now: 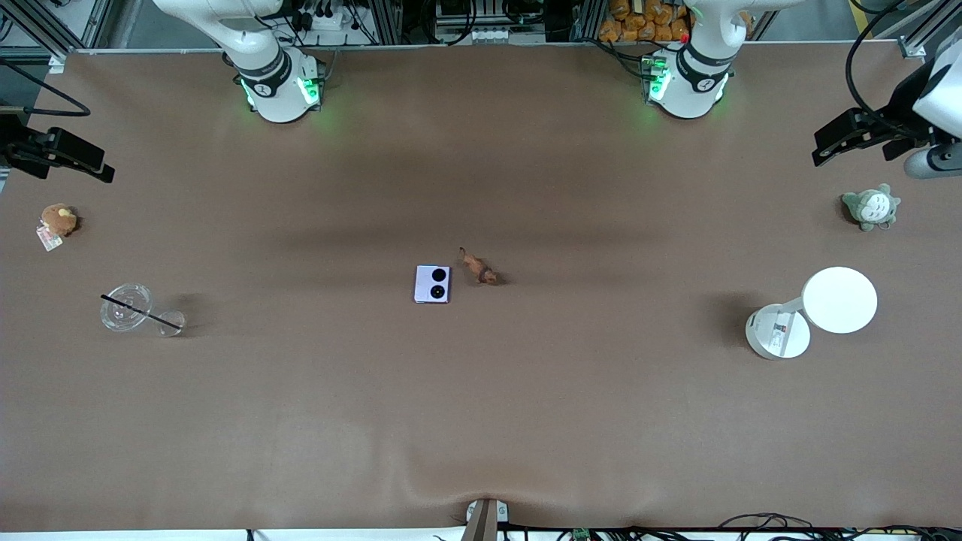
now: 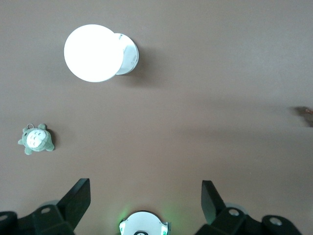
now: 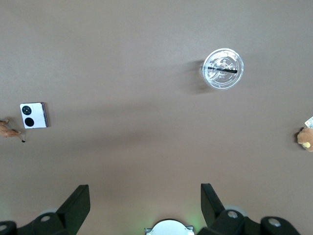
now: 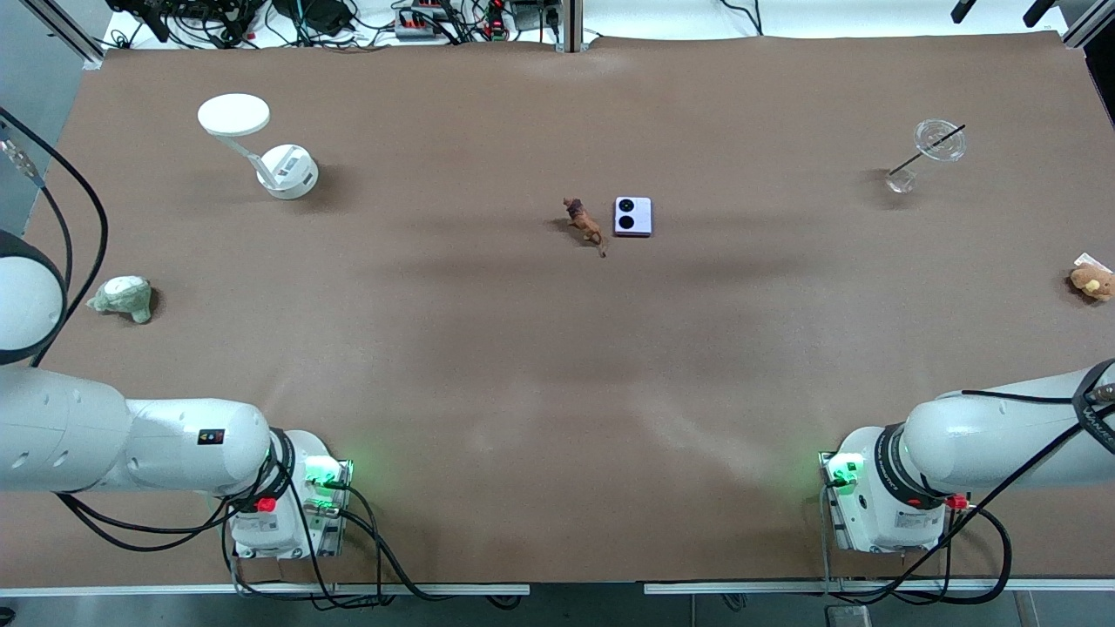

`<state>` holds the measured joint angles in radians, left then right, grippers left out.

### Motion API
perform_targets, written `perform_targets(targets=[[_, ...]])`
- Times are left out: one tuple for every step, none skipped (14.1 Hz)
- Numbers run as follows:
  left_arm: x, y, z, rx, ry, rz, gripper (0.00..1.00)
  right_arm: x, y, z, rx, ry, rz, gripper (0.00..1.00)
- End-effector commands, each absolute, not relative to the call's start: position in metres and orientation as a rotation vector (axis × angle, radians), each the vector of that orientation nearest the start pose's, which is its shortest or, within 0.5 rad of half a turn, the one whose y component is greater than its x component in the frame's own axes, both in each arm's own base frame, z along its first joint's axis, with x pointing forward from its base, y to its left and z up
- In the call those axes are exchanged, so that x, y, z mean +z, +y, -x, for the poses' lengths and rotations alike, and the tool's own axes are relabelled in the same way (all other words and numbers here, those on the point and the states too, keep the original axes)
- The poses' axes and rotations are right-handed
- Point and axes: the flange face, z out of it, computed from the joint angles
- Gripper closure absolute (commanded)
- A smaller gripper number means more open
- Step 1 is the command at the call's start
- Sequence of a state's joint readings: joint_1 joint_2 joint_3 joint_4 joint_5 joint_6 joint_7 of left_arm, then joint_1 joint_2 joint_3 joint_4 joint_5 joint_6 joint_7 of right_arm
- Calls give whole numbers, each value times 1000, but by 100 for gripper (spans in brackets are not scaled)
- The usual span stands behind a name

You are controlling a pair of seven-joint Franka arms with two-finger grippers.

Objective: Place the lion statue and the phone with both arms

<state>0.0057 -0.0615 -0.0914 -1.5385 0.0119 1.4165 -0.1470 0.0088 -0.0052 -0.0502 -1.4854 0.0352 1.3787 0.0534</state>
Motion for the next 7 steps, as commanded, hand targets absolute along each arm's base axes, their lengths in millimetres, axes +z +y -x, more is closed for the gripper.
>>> perform_targets(targets=[[665, -41, -521, 80, -73, 3124, 0, 653, -14, -531, 128, 137, 3118, 0], [664, -41, -521, 82, -72, 3121, 0, 653, -15, -531, 123, 144, 3116, 0], [661, -41, -524, 91, -70, 3118, 0, 650, -16, -531, 130, 151, 3113, 0], [663, -41, -524, 83, -75, 3117, 0, 648, -17, -531, 137, 153, 3111, 0], [663, -41, -525, 81, -75, 3118, 0, 648, -18, -531, 137, 157, 3109, 0], [659, -41, -528, 92, -77, 3116, 0, 647, -19, -531, 144, 166, 3105, 0], [657, -41, -530, 98, -75, 3117, 0, 647, -20, -531, 151, 186, 3098, 0]])
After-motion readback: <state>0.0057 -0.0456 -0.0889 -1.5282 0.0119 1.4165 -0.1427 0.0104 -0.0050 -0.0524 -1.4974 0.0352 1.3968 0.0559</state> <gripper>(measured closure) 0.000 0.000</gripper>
